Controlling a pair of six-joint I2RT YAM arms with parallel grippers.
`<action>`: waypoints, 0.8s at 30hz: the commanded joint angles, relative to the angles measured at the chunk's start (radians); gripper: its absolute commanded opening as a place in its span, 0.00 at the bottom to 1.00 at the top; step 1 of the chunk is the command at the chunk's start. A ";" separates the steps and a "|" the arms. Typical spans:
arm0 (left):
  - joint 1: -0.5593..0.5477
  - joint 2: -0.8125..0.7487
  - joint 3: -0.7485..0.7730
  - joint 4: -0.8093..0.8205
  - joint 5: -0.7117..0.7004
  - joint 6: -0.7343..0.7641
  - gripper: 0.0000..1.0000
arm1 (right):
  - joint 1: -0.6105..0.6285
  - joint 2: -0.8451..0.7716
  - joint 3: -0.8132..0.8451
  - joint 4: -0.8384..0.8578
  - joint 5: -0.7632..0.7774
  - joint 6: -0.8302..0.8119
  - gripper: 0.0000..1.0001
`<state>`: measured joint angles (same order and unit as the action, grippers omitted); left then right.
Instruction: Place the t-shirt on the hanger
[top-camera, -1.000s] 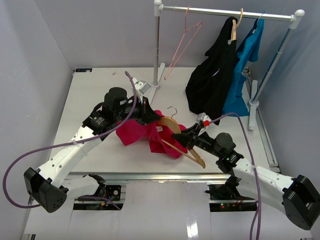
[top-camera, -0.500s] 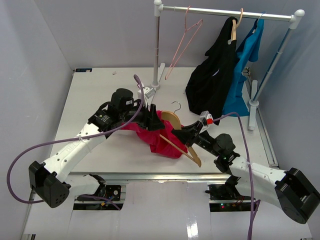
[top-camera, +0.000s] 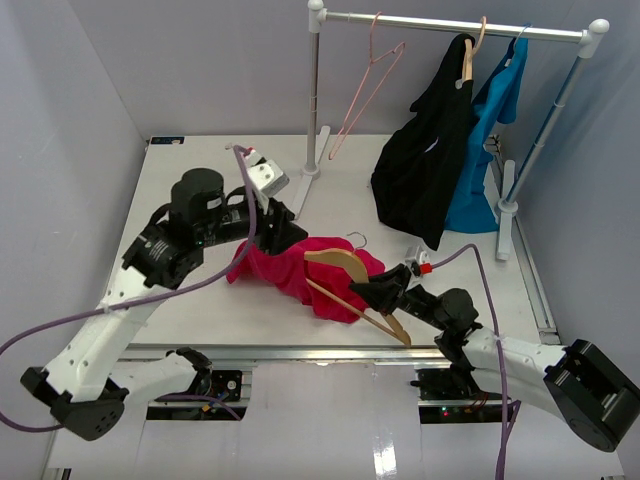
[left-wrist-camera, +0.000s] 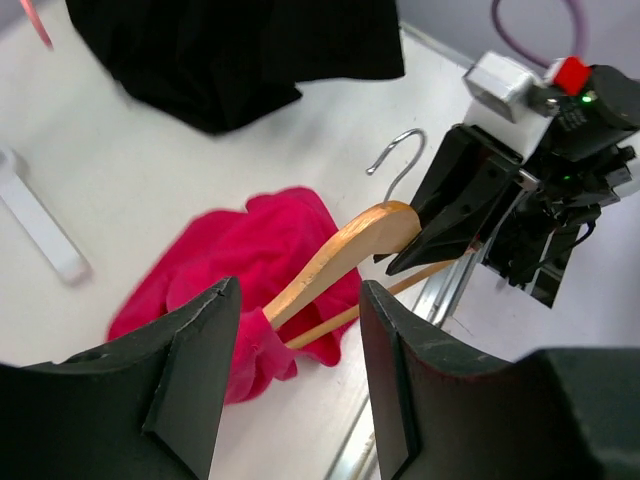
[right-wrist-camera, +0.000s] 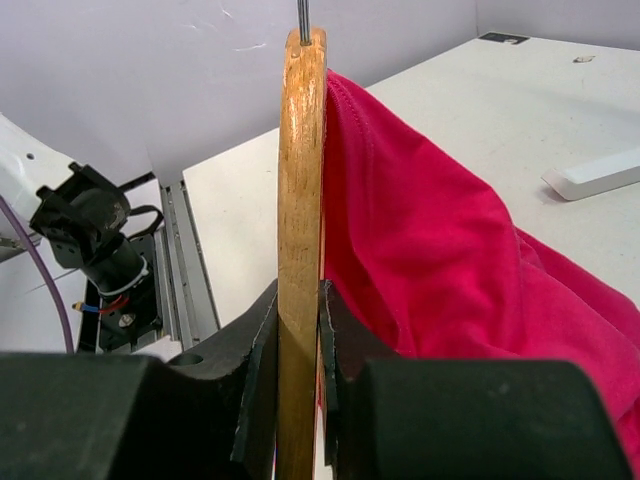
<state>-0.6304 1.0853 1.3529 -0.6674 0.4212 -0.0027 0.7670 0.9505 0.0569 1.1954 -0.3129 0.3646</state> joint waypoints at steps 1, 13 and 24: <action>-0.001 -0.126 0.039 0.004 0.063 0.196 0.62 | 0.001 -0.064 0.019 0.211 0.000 -0.036 0.08; -0.014 -0.085 0.015 -0.354 -0.085 0.555 0.61 | 0.000 -0.184 0.007 0.166 -0.017 -0.026 0.08; -0.014 -0.087 -0.054 -0.250 0.039 0.699 0.69 | 0.000 -0.184 0.011 0.151 -0.058 -0.014 0.08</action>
<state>-0.6392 0.9963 1.3333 -0.9356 0.3785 0.6083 0.7670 0.7826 0.0505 1.2301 -0.3548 0.3524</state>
